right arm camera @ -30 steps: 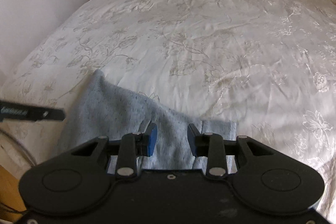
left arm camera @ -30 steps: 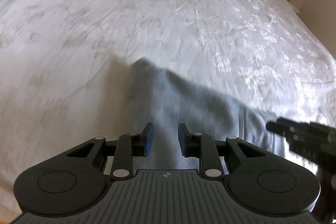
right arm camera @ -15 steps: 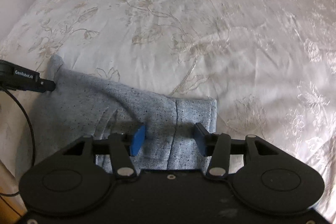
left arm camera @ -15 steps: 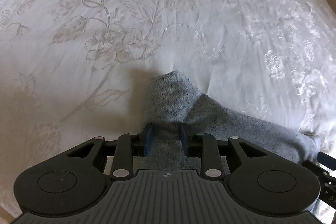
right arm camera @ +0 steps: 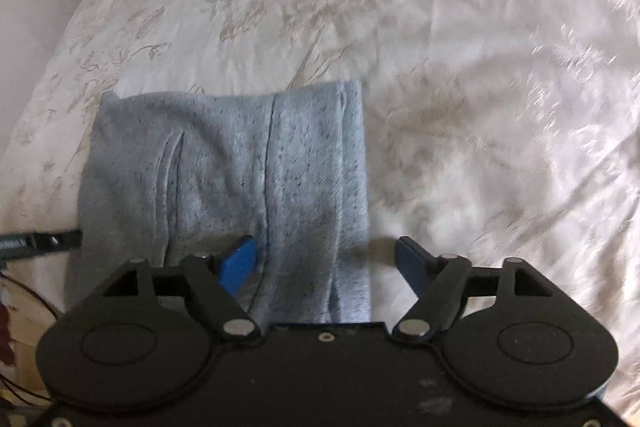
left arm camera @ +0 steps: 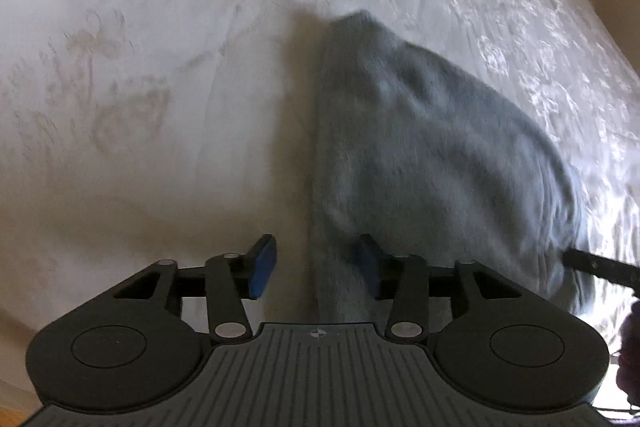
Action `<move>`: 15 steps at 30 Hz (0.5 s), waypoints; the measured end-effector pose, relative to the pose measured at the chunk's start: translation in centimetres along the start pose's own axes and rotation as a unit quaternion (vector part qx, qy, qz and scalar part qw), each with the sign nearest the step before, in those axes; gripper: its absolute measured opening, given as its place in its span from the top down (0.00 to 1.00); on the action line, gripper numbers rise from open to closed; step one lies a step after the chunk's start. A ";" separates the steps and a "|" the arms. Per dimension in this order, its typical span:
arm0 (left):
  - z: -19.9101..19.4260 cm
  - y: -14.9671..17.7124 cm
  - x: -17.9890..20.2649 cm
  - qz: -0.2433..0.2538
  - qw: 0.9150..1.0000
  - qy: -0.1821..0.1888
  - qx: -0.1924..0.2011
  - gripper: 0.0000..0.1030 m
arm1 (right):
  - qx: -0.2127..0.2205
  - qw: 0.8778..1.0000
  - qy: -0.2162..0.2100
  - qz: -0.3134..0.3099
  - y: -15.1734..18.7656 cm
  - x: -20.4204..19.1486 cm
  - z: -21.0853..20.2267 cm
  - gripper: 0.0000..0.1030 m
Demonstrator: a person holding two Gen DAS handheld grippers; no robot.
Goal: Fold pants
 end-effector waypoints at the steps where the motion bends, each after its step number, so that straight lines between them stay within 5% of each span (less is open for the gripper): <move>1: 0.2 -0.1 0.3 0.002 1.000 0.003 0.001 0.55 | -0.003 1.000 -0.008 0.005 0.0 -0.2 0.5 0.14; 5: 1.9 -1.2 1.3 0.009 1.000 0.021 0.003 0.54 | -0.011 0.999 -0.035 0.016 -0.6 -1.3 2.2 0.12; 10: 4.4 -2.9 2.2 -0.015 0.999 0.050 0.002 0.34 | -0.006 0.998 -0.046 0.031 -1.7 -2.6 3.3 0.14; 12: 4.7 -2.7 2.1 -0.026 0.998 0.054 -0.002 0.34 | -0.001 0.998 -0.056 0.038 -1.9 -3.1 3.0 0.32; 13: 4.7 -2.6 2.0 -0.031 0.998 0.055 -0.006 0.36 | 0.002 0.998 -0.056 0.038 -1.9 -3.2 2.7 0.49; 15: 3.9 -2.3 2.1 -0.032 0.997 0.062 -0.013 0.59 | 0.011 0.998 -0.053 0.028 -2.0 -3.9 1.6 0.67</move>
Point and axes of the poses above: each gripper's, at about its wrist camera, not at the fingertips, and z roughly the way its jaws point, x to its right, y to its underside, the point moved 9 cm from there along z, roughly the way its jaws point
